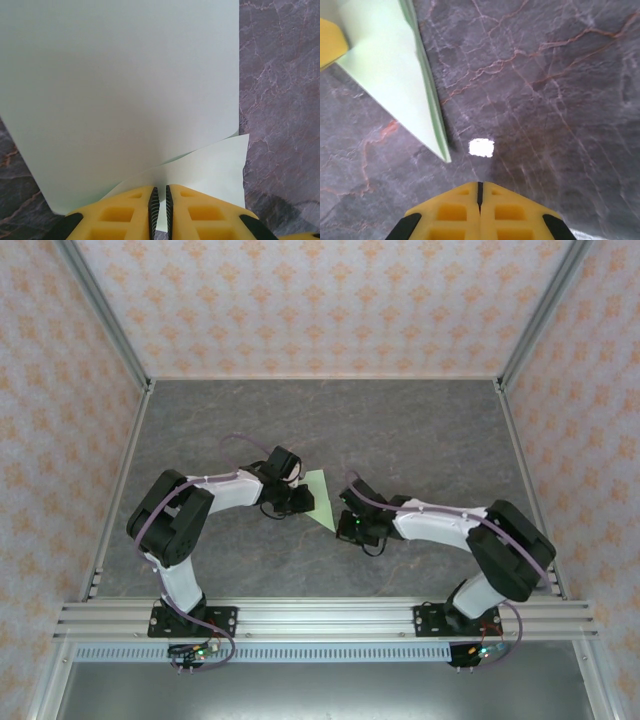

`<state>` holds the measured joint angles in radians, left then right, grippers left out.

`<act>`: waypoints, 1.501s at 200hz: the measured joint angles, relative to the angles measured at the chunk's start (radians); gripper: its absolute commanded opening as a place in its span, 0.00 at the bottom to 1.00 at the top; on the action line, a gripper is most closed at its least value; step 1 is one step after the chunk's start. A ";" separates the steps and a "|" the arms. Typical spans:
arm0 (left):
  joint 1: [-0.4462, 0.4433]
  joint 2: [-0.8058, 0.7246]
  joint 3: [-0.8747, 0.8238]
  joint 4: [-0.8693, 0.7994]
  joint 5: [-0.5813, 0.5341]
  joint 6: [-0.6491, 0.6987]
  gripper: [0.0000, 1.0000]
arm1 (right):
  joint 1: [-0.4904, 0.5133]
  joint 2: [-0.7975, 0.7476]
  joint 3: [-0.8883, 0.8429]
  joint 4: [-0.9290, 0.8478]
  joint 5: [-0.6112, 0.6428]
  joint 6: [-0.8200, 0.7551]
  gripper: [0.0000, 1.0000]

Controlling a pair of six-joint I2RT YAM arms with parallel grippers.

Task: Fold a paper plane with a square sheet of paper (fold left side to right side)
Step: Third fold the triangle at the center of the table.

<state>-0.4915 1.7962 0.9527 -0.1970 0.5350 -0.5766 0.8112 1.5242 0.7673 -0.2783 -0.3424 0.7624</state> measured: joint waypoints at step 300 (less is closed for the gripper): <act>-0.045 -0.095 -0.096 0.092 0.136 -0.063 0.08 | -0.013 0.205 0.140 0.074 -0.005 -0.008 0.00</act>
<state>-0.5369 1.7016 0.8570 -0.1055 0.6712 -0.6399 0.7979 1.7290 0.9073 -0.2047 -0.3477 0.7540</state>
